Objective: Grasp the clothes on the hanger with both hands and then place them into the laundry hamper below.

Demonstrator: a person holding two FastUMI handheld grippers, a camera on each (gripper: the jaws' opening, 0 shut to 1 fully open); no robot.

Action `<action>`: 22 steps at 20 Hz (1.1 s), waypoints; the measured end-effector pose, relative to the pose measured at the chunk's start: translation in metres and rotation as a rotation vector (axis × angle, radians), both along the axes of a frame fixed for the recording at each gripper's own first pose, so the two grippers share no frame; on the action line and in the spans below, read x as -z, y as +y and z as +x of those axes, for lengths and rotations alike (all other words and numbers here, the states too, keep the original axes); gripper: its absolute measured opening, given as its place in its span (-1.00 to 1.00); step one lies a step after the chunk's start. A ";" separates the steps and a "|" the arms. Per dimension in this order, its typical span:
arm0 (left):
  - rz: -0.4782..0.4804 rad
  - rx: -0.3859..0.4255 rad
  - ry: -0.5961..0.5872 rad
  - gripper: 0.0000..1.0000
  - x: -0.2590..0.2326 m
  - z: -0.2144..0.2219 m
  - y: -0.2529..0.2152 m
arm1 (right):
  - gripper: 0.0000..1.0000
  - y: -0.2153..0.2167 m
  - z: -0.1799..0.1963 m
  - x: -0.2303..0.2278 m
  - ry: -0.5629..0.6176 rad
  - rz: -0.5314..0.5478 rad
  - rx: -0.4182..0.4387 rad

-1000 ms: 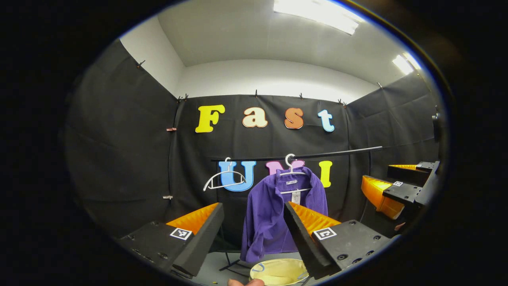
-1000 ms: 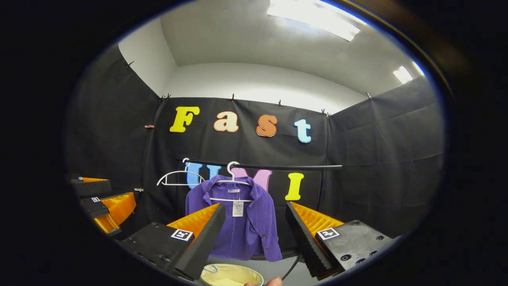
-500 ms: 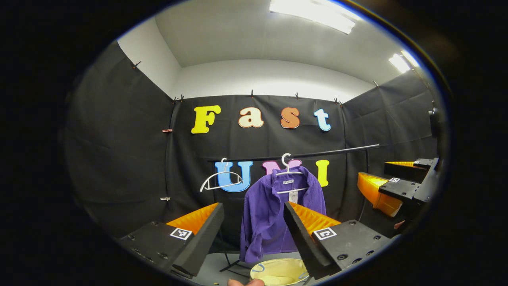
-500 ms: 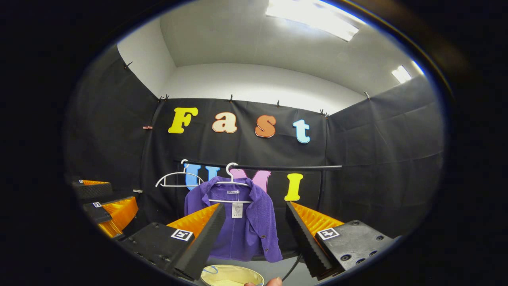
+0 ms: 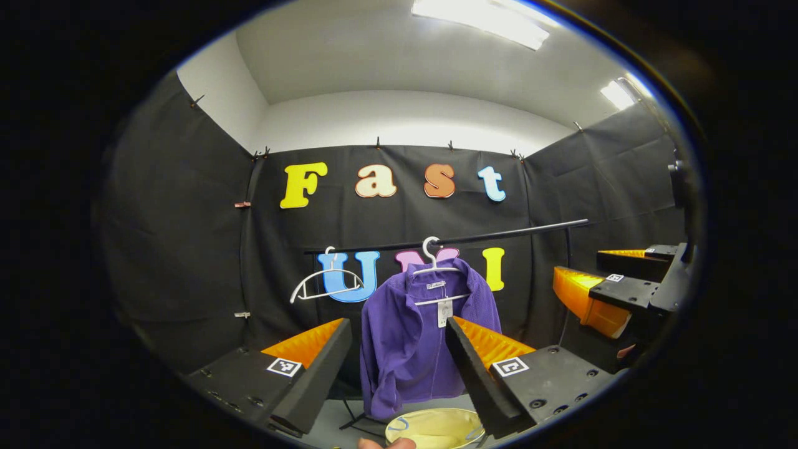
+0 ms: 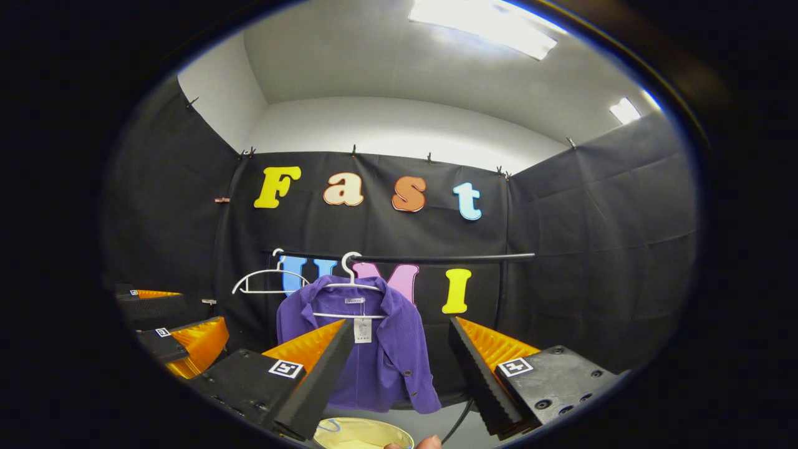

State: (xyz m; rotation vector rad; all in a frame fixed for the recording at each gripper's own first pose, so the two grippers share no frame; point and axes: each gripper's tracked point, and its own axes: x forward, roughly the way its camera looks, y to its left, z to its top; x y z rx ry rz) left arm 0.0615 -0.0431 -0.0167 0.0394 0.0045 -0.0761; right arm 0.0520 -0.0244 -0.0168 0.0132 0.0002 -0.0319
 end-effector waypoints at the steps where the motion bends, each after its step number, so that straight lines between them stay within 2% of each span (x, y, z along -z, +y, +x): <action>1: -0.003 -0.004 0.001 0.90 0.001 0.012 -0.003 | 0.94 -0.003 0.011 0.003 0.003 0.004 -0.006; 13: 0.030 -0.118 0.030 0.87 0.057 0.192 -0.031 | 0.95 -0.033 0.134 0.062 0.027 0.029 -0.099; 20: 0.056 -0.196 0.066 0.87 0.103 0.269 -0.022 | 0.95 -0.024 0.185 0.106 0.082 0.030 -0.160; 22: 0.048 -0.209 0.077 0.79 0.111 0.284 -0.015 | 0.94 -0.020 0.195 0.111 0.074 0.009 -0.158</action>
